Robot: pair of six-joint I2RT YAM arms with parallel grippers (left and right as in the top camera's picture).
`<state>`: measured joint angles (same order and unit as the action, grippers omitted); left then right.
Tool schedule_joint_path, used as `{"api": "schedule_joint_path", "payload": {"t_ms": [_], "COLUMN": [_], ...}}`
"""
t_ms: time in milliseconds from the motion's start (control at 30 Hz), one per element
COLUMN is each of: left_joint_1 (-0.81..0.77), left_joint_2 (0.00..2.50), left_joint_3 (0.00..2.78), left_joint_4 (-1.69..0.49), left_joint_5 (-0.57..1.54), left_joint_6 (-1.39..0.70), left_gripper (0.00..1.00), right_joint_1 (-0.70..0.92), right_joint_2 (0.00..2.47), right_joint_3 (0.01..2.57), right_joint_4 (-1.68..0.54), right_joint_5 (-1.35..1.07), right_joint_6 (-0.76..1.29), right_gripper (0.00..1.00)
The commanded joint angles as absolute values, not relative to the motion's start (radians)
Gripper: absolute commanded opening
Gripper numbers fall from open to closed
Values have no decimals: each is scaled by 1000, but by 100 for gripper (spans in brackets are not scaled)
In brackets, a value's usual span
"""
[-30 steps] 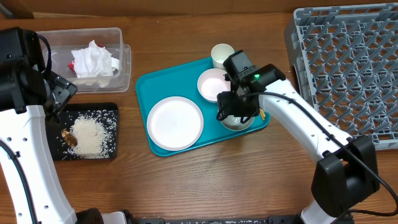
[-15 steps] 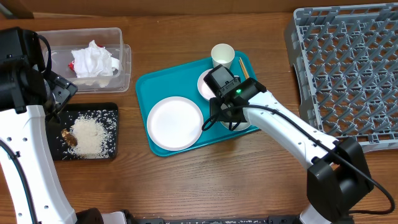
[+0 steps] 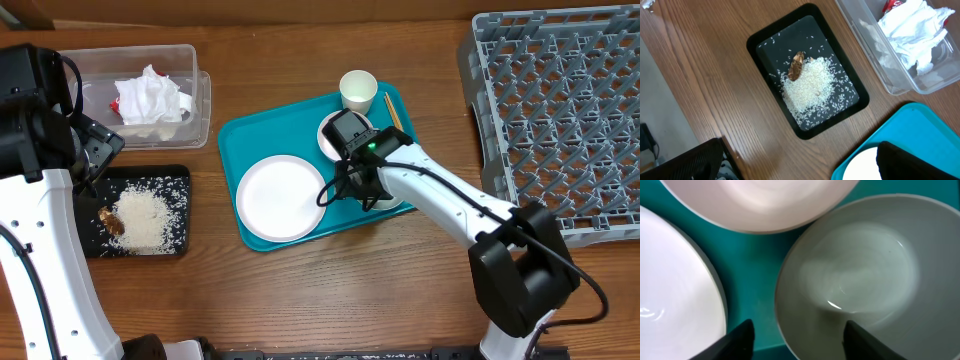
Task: Sort waste into correct bins and load items into the dishwasher
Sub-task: 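Lower the right gripper and grasp the grey-green bowl's rim, then lift the grey-green bowl and carry it right to the dish rack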
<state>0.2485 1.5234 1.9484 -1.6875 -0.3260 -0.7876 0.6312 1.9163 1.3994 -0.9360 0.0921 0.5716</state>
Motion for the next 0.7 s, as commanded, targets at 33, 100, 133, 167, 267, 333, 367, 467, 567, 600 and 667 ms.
{"api": "schedule_joint_path", "payload": {"t_ms": [33, 100, 133, 167, 267, 333, 367, 467, 567, 600, 667], "left_joint_1": [249, 249, 249, 249, 249, 249, 249, 249, 249, 249, 249], "left_joint_2": [1525, 1525, 1525, 1525, 1525, 1525, 1525, 1525, 1525, 1525, 1525], "left_joint_3": [1946, 1946, 1946, 1946, 1946, 1946, 1946, 1946, 1946, 1946, 1946], "left_joint_4": [-1689, -1689, -1689, -1689, -1689, -1689, -1689, -1689, -1689, -1689, -1689], "left_joint_5": [-339, -339, -339, -339, -339, -339, -339, -339, -339, -339, -339], "left_joint_6": [-812, -812, -812, -812, -812, -812, -812, -812, -812, -812, -812], "left_gripper": [100, 100, 100, 100, 100, 100, 100, 100, 100, 100, 100], "right_joint_1": [650, 661, 666, 670, 676, 676, 676, 676, 676, 676, 676], "right_joint_2": [1964, 1973, 1976, 1979, 1989, 1998, 2000, 2000, 2000, 2000, 1999], "right_joint_3": [1394, 1393, 1394, 1394, 1394, 1394, 1393, 1394, 1394, 1395, 1399], "right_joint_4": [-920, -912, -909, -908, -904, -907, -910, -913, -918, -923, -934], "right_joint_5": [90, 94, 96, 102, 105, 121, 131, 138, 138, 138, 138], "right_joint_6": [577, 577, 577, 577, 577, 578, 578, 578, 578, 581, 581], "right_gripper": [56, 56, 56, 56, 54, 47, 44, 36, 25, 22, 17]}}
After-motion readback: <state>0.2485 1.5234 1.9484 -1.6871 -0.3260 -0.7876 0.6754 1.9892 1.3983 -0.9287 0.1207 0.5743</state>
